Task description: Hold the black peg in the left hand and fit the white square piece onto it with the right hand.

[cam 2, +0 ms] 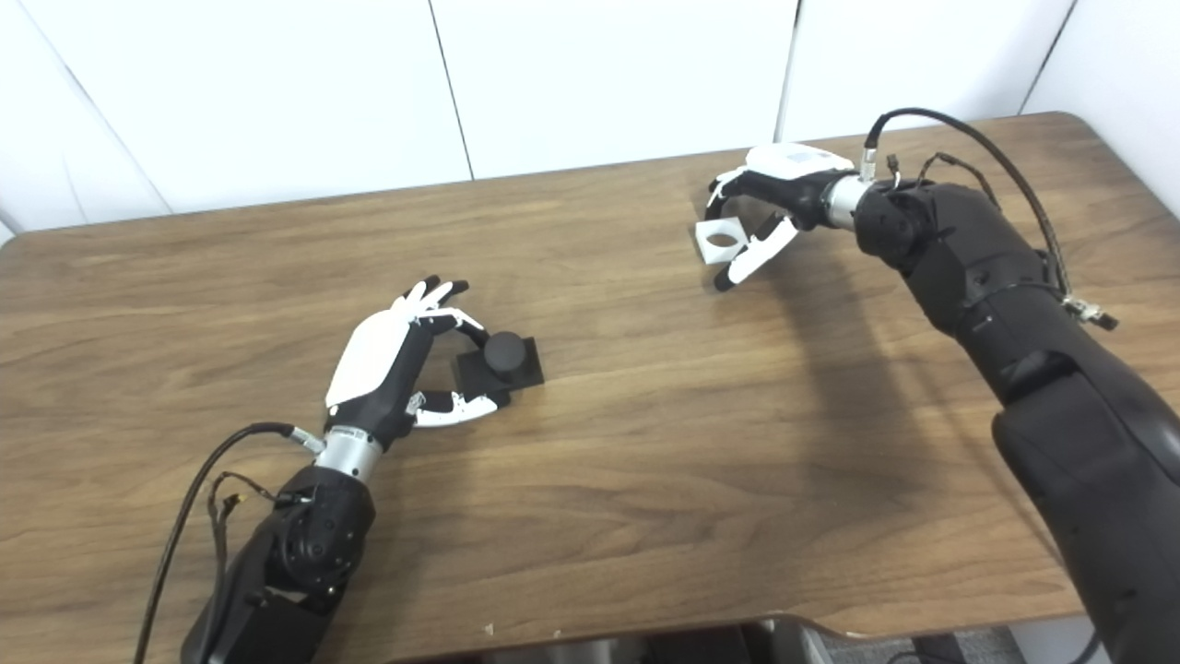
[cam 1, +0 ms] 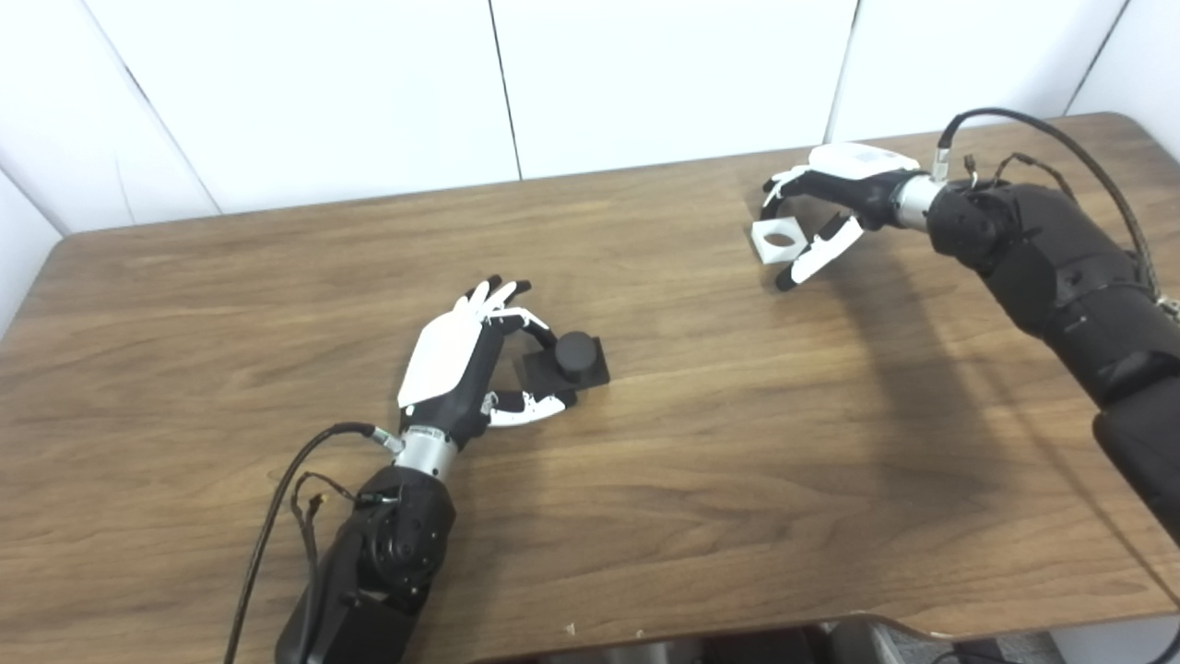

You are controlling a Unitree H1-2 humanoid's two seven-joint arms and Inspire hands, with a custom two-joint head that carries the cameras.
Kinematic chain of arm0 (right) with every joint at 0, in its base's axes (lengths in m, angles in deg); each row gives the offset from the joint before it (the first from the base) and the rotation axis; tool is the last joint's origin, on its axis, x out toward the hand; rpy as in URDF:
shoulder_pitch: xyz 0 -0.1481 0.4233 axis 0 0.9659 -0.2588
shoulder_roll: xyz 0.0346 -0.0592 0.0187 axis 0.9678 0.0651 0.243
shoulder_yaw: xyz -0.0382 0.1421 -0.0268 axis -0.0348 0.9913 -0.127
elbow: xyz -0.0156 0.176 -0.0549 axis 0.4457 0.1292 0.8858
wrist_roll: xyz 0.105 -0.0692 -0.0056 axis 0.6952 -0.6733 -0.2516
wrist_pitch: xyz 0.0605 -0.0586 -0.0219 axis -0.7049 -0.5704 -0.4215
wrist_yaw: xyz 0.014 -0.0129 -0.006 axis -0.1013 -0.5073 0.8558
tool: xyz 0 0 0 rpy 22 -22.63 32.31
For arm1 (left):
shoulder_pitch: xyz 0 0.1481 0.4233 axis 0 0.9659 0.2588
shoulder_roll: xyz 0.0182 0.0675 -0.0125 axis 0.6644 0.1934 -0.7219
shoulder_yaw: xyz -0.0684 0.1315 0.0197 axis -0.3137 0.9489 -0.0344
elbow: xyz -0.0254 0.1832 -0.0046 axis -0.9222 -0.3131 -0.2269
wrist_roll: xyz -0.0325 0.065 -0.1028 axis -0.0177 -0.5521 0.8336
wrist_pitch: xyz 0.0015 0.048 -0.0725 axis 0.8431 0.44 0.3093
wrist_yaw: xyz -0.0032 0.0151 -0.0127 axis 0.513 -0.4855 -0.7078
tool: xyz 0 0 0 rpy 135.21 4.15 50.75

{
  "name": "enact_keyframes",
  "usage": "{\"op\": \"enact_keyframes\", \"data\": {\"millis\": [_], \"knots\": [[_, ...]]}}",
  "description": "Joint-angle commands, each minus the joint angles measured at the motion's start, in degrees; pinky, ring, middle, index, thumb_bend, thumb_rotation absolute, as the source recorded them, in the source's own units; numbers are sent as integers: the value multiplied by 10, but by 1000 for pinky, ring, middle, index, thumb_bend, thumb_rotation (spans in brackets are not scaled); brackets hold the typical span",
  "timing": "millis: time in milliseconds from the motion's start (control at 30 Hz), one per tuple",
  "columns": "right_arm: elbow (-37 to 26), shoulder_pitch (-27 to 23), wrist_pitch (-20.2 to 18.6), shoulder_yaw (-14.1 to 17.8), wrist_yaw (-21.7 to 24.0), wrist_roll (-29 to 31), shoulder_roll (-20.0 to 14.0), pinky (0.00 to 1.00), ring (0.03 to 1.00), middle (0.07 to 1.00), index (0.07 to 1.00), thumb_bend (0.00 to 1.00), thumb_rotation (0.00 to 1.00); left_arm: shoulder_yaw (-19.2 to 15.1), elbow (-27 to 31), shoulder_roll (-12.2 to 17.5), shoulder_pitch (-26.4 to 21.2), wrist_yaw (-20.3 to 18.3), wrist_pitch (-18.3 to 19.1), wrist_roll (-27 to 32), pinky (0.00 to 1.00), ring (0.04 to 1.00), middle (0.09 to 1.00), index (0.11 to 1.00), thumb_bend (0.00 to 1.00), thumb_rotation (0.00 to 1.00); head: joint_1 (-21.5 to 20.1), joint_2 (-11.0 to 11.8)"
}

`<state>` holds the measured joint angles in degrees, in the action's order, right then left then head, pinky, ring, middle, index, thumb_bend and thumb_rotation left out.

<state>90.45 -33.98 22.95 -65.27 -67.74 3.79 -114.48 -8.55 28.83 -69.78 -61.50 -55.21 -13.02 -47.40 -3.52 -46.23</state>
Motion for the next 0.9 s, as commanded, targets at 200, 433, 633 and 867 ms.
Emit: {"op": "enact_keyframes", "data": {"millis": [200, 433, 633, 867], "knots": [[-15, -22, 17, -10, -13, -12, -10, 932, 930, 900, 721, 774, 441, 9, -14, 10, 18, -32, 19, -11, 1000, 1000, 938, 493, 514, 86, -3, -3], [-18, -21, 12, -11, -7, -16, -21, 945, 938, 901, 723, 770, 424, 6, -12, 14, 20, -30, 15, -11, 1000, 1000, 936, 493, 515, 84, -3, -5], [-16, -20, 14, -10, -11, -17, -29, 966, 940, 891, 726, 773, 423, 7, -19, 17, 18, -25, 9, -15, 1000, 998, 932, 492, 513, 90, -4, -5], [-9, -21, 18, -7, -10, -10, -32, 974, 946, 894, 723, 770, 415, 8, -13, 16, 18, -29, 15, -17, 1000, 999, 933, 493, 512, 87, -2, -6]]}}
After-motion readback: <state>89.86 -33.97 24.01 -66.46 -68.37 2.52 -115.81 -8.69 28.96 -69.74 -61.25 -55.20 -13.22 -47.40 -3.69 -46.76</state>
